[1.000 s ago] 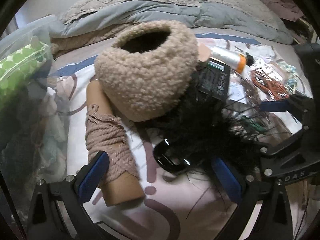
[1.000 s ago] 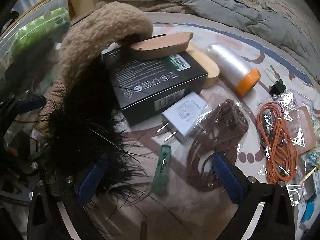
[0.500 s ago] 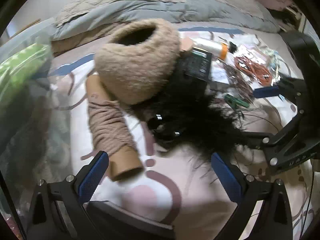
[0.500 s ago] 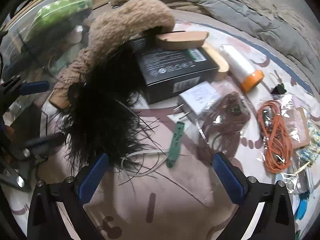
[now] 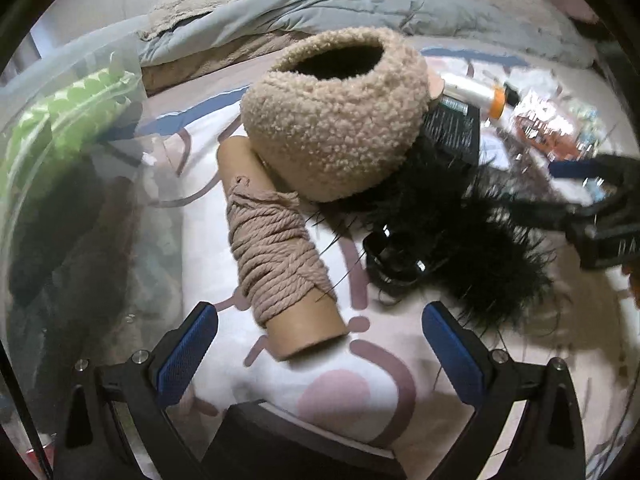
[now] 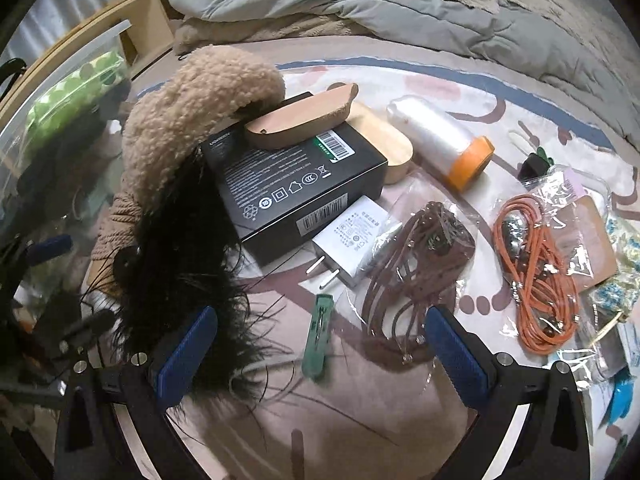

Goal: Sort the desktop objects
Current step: 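Lower both open grippers toward the black feather boa on the sheet, then close the left gripper on the black feather boa and lift it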

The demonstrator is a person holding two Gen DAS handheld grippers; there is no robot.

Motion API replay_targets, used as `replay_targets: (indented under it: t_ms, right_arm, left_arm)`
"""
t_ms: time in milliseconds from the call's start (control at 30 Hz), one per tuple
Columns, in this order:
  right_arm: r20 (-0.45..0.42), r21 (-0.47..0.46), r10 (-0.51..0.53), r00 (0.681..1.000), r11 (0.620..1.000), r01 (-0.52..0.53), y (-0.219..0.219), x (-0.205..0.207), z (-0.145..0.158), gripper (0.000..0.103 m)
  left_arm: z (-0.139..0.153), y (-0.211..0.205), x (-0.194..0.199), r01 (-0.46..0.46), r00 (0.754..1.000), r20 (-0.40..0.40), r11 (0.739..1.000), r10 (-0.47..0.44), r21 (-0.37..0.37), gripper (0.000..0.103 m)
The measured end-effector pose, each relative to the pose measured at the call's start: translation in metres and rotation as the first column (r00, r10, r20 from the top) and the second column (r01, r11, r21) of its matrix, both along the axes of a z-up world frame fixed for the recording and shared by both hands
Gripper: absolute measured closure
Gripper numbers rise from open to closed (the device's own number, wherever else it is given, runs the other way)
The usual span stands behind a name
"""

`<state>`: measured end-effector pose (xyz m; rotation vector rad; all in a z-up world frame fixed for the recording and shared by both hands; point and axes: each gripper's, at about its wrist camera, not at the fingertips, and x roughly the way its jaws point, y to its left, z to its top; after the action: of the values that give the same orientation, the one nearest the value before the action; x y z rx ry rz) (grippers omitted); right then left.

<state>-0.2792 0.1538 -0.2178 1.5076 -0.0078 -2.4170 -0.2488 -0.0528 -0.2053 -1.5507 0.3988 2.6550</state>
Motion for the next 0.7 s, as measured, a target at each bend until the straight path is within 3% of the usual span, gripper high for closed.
replay_targets:
  t_ms: [333,500,600,700]
  right_arm:
    - [0.014,-0.011,-0.009,1.0,1.0,0.009,-0.004,0.0,-0.006,0.0]
    - [0.017,-0.015,-0.015,1.0,1.0,0.016,-0.004,-0.004,-0.008,0.0]
    - [0.016,0.001,0.016,1.0,1.0,-0.016,-0.008,-0.004,-0.01,0.0]
    - [0.016,0.007,0.035,0.999,0.999,-0.035,-0.009,-0.003,-0.009,0.0]
  left_arm:
    - [-0.021,0.007,-0.012,-0.056,0.997,-0.062,0.971,0.042,-0.234,0.0]
    - [-0.016,0.002,-0.024,-0.065,0.995,-0.081,0.981,0.051,-0.185,0.0]
    - [-0.015,0.001,-0.028,-0.03,0.998,-0.063,0.992,0.022,-0.125,0.0]
    - [-0.015,0.001,-0.029,-0.01,0.998,-0.056,0.993,0.004,-0.116,0.0]
